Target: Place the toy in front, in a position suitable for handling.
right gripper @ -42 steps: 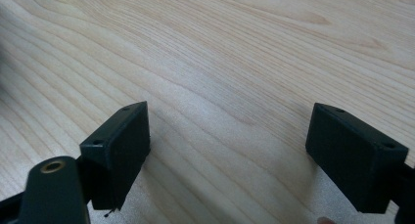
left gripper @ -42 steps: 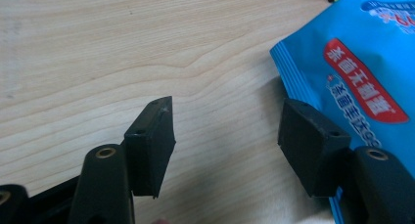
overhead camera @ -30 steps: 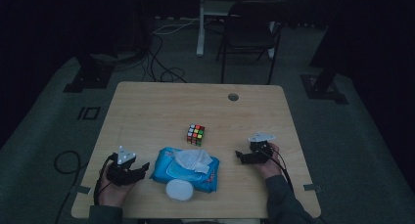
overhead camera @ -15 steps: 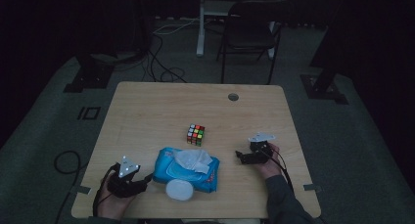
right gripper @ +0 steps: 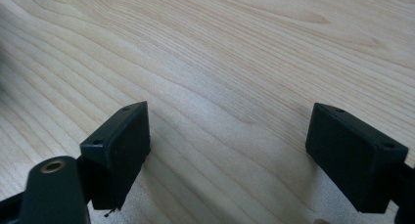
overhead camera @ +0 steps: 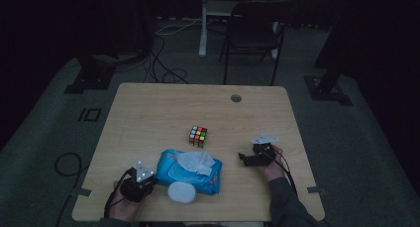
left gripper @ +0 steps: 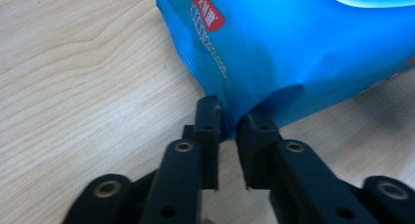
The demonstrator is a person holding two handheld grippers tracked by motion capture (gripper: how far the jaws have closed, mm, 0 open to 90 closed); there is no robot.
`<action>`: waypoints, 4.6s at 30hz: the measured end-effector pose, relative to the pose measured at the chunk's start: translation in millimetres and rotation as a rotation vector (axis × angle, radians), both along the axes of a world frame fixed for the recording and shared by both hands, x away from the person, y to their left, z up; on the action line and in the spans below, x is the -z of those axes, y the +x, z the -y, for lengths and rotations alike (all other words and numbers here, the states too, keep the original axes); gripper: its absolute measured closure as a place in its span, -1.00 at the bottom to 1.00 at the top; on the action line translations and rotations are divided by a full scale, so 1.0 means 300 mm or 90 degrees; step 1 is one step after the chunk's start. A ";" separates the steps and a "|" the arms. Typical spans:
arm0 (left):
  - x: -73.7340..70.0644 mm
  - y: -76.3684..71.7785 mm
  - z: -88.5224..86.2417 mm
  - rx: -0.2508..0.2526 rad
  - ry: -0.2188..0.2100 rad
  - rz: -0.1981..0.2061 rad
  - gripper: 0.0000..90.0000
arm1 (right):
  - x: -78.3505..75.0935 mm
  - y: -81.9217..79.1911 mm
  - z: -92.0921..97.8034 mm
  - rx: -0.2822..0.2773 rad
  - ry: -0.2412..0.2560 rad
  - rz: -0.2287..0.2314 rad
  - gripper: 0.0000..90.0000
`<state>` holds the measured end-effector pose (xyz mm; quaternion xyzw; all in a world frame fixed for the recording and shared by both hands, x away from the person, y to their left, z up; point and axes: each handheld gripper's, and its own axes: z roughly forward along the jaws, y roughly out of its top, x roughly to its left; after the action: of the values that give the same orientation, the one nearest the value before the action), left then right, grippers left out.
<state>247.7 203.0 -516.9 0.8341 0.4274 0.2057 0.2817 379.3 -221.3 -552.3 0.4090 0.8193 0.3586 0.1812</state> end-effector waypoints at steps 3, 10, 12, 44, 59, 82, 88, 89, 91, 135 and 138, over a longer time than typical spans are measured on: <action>0.001 0.003 0.000 -0.006 0.004 0.005 0.91 | 0.000 0.000 0.000 0.000 0.000 0.000 -0.64; 0.002 0.027 -0.015 -0.008 -0.004 0.006 0.98 | 0.000 0.000 0.000 0.000 0.000 0.000 -0.64; 0.001 0.036 -0.018 -0.011 -0.003 0.008 0.98 | 0.000 0.000 0.000 0.000 0.000 0.000 -0.64; -0.019 0.368 -0.161 -0.100 -0.005 -0.009 0.69 | 0.000 0.000 0.000 0.000 -0.001 0.000 -0.64; -0.174 0.210 -0.143 -0.074 -0.059 0.072 0.50 | 0.000 -0.003 0.001 0.000 0.000 0.001 -0.64; -0.191 -0.012 0.217 0.205 -0.085 0.036 0.66 | 0.000 -0.003 0.001 0.001 0.001 0.001 -0.64; -0.140 -0.018 0.284 0.233 -0.068 0.015 0.65 | 0.000 -0.003 0.001 0.001 0.001 0.001 -0.64; -0.132 -0.017 0.292 0.236 -0.067 0.010 0.61 | 0.000 -0.003 0.001 0.001 0.001 0.001 -0.64; -0.119 -0.017 0.305 0.242 -0.061 0.010 0.58 | 0.000 -0.003 0.001 0.001 0.001 0.001 -0.64; -0.106 0.075 -0.057 -0.070 0.074 0.078 0.61 | 0.000 -0.003 0.001 0.000 0.000 0.001 -0.64; -0.124 0.059 -0.067 -0.070 0.038 0.081 0.57 | 0.000 -0.003 0.001 0.001 0.000 0.001 -0.64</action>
<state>265.4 223.0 -479.7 0.8024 0.4476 0.2865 0.2717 378.5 -221.5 -552.4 0.4091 0.8190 0.3588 0.1820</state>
